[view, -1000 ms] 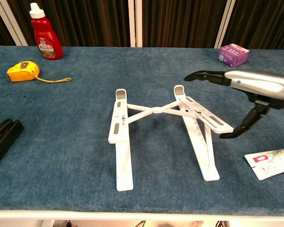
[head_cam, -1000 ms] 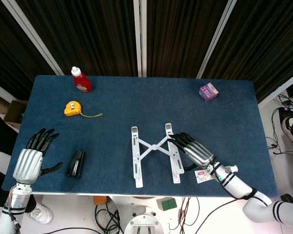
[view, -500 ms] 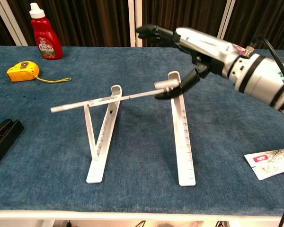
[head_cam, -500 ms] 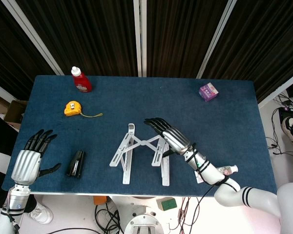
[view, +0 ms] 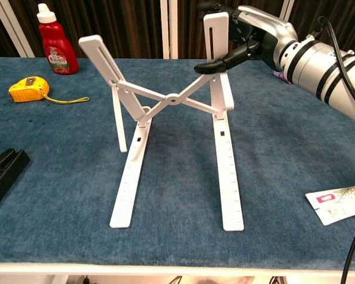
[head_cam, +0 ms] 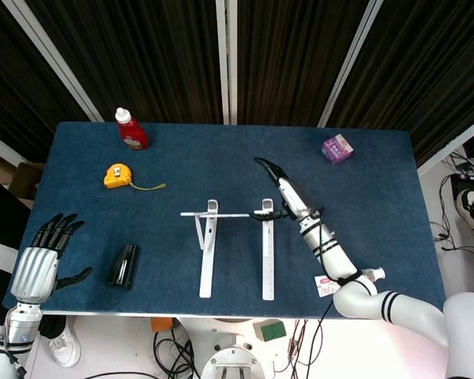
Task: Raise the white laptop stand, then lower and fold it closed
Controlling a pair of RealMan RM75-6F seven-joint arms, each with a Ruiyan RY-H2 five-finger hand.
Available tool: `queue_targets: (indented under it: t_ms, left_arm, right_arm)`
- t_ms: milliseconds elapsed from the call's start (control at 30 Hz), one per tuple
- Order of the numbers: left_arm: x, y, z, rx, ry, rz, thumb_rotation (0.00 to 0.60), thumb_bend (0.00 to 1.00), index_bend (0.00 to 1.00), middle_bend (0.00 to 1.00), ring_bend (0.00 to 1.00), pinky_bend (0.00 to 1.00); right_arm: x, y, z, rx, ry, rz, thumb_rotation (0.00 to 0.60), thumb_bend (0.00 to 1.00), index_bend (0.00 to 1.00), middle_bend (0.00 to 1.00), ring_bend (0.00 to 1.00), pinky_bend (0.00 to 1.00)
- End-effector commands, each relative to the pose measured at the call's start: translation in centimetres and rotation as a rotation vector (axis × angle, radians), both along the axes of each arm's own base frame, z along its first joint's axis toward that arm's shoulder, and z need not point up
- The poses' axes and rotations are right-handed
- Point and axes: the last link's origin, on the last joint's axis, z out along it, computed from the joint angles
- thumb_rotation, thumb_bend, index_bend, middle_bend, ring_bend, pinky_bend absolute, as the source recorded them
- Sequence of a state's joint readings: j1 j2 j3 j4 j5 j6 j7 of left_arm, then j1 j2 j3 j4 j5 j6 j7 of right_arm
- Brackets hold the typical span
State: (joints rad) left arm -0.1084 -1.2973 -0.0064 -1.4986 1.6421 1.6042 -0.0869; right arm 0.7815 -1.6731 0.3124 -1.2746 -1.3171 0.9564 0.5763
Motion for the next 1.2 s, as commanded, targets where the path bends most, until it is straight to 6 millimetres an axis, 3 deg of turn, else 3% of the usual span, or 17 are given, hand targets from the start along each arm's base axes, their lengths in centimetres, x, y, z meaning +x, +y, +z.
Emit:
queue_targets:
  t_ms: [33,400,767,967,1200]
  left_arm:
    - [-0.1,-0.1,0.0,0.0,-0.001,0.002,0.6,0.07,0.17,0.11,0.04,0.15]
    - [-0.1,-0.1,0.0,-0.001,0.002,0.002,0.6,0.07,0.17,0.11,0.04,0.15]
    - [-0.1,-0.1,0.0,0.0,0.003,0.003,0.6,0.07,0.17,0.11,0.04,0.15]
    - [0.0,0.0,0.1,0.001,0.004,0.0,0.6,0.07,0.17,0.11,0.04,0.15]
    - [0.3,0.3,-0.2,-0.008,0.005,-0.007,0.6,0.07,0.17,0.11,0.04,0.15]
  right_arm:
    - [-0.4,-1.6,-0.3,0.018,-0.033,-0.087,0.6,0.03,0.0,0.07,0.0,0.0]
    - [-1.5,-4.3,-0.8,-0.016,-0.007,-0.205,0.6,0.03,0.0,0.07,0.0,0.0]
    - [-3.2,-2.9,-0.6,0.075,0.075,-0.169,0.6,0.01,0.0,0.06,0.0,0.0]
    - [-3.4,-3.2,-0.1,0.057,0.168,-0.153,0.6,0.0,0.0,0.06,0.0,0.0]
    - [-2.6,-4.0,-1.0,0.041,0.202,-0.166,0.6,0.0,0.0,0.06,0.0,0.0]
